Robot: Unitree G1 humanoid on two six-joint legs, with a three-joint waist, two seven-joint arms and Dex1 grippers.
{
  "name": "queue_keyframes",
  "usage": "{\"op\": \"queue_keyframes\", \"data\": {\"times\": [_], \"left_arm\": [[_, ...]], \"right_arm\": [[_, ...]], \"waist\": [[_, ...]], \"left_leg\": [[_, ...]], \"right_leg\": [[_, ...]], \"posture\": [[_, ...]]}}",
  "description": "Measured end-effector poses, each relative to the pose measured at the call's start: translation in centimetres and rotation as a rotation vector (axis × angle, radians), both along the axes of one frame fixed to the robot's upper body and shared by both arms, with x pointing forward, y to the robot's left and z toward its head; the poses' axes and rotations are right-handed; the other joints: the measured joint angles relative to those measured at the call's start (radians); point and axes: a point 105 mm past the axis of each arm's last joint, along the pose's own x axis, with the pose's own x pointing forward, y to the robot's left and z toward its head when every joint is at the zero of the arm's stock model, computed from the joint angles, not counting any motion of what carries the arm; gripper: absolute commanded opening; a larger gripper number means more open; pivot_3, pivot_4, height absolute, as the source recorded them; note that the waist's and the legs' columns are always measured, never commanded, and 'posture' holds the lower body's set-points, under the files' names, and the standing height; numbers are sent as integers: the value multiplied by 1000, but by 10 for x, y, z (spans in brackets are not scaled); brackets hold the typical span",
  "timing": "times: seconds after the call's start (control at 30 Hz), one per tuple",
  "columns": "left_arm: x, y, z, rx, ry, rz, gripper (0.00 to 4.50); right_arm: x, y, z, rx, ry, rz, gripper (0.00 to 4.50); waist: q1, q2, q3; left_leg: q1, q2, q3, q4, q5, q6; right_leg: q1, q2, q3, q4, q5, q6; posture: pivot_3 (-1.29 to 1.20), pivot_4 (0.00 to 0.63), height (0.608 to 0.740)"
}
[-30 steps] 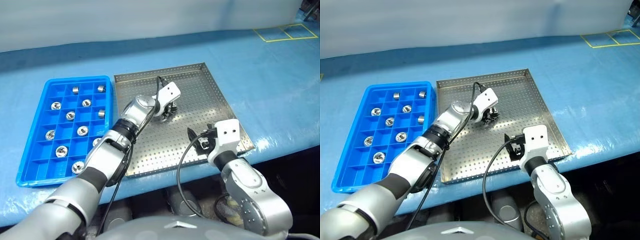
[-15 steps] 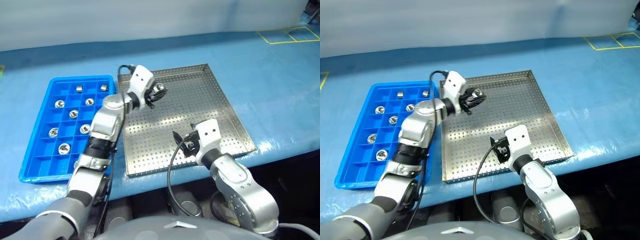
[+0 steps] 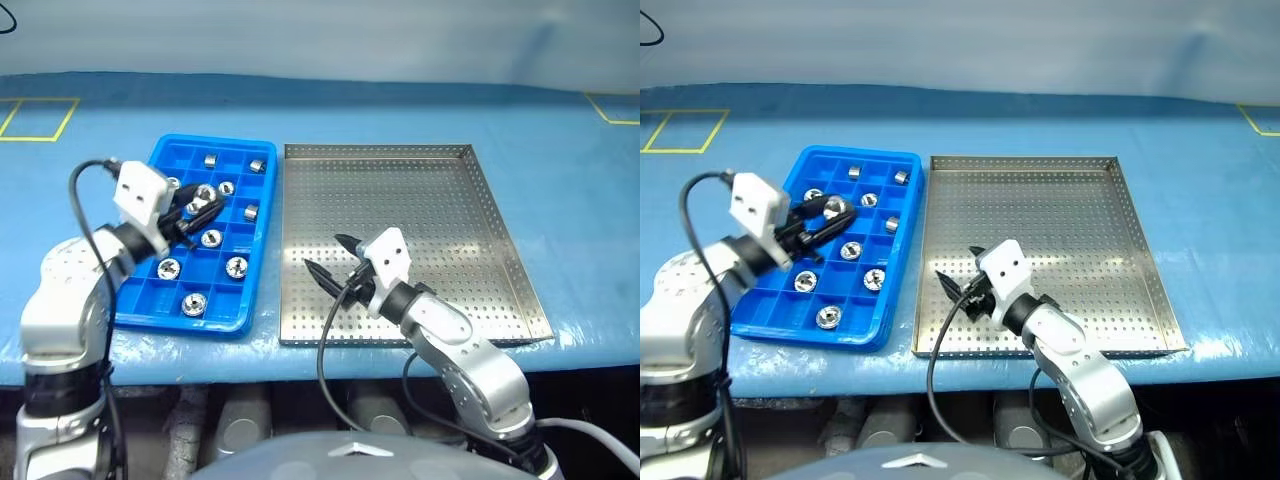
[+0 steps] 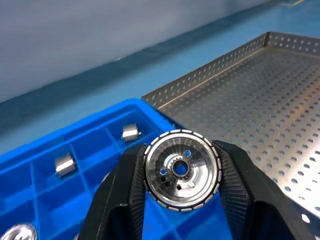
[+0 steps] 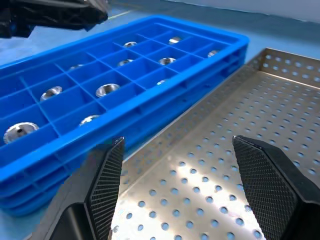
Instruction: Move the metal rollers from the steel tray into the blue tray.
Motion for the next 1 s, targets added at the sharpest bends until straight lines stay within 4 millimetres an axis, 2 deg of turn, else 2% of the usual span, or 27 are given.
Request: {"op": "queue_keyframes", "data": {"times": [0.27,0.43,0.53,0.7,1.0], "left_arm": [[-49,41,-28,0,133,125,1760],[-64,65,-28,24,139,287,1760],[-70,69,-32,17,154,343,1760],[-70,80,-39,1,159,468,1760],[-45,76,-47,-32,163,505,1760]], "right_arm": [[2,19,-3,36,27,159,3646],[2,28,-8,29,44,205,3646],[0,31,-11,25,57,222,3646],[-1,34,-11,27,60,235,3646],[-2,35,-12,31,63,230,3646]], "waist": [[49,-1,0],[77,-2,0],[89,-2,-1],[103,-2,-1],[104,-3,-1]], "left_leg": [[1,2,0,0,0,0],[1,2,-1,0,0,0],[1,2,-1,0,0,0],[1,2,-1,0,0,0],[1,2,-1,0,0,0]], "right_leg": [[0,1,-2,0,0,-2],[1,1,-3,0,-1,-2],[1,1,-3,0,0,-2],[1,1,-3,0,-1,-1],[1,1,-3,0,1,-3]], "posture": [[275,150,740],[301,150,740],[318,150,740],[312,150,740],[244,150,740]]}}
